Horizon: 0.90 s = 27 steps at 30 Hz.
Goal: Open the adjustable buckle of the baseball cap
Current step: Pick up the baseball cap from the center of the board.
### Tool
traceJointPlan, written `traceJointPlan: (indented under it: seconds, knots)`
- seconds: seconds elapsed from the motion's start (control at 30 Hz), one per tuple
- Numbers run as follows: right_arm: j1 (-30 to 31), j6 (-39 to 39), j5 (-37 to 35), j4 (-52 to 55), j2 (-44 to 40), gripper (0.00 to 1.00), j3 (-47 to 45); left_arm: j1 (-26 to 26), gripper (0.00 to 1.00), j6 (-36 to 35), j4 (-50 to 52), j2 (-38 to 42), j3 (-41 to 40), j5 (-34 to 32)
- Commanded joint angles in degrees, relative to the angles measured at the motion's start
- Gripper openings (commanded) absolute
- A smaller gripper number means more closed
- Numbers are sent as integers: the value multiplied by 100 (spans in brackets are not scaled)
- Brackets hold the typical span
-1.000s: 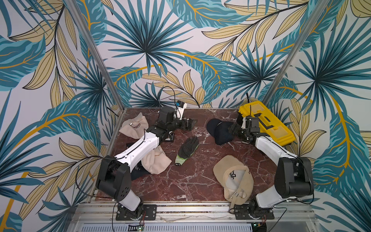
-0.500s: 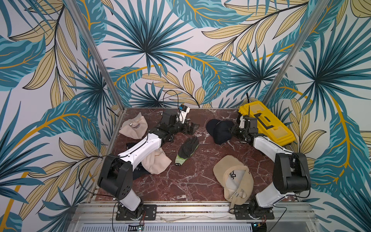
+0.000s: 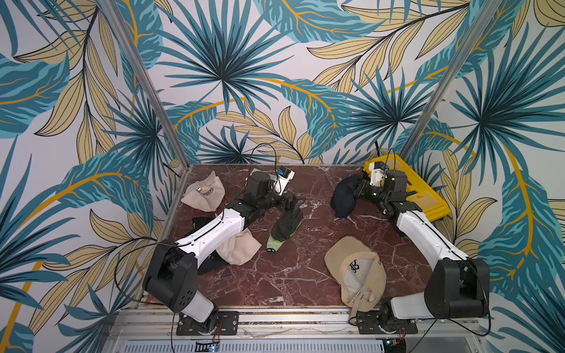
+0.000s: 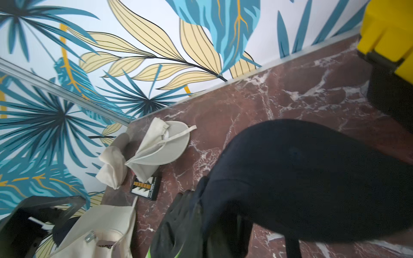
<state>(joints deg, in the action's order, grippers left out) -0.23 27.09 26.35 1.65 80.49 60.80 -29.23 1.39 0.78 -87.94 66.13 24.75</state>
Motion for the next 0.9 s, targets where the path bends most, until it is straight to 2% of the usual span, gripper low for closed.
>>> traceJointPlan:
  seconds: [0.0,0.13,0.23,0.43,0.63,0.87]
  knots:
    - [-9,424,398,120,-302,0,105,-102,99,-1001,-201,227,-222,147]
    - [-3,1314,277,128,-713,0,52,-232,99,-1520,-411,273,-329,293]
    - [-3,2182,118,-4,-977,0,-93,-506,99,-1781,-676,252,-383,67]
    - [44,3306,-126,-472,-1465,0,-399,-774,99,-1670,-1230,151,-487,-54]
    - [41,3958,-16,-534,-1789,0,-268,-851,99,-1686,-1773,-38,-633,-368]
    - [41,4019,325,-407,-1753,0,-35,-855,99,-1752,-1950,228,-688,39]
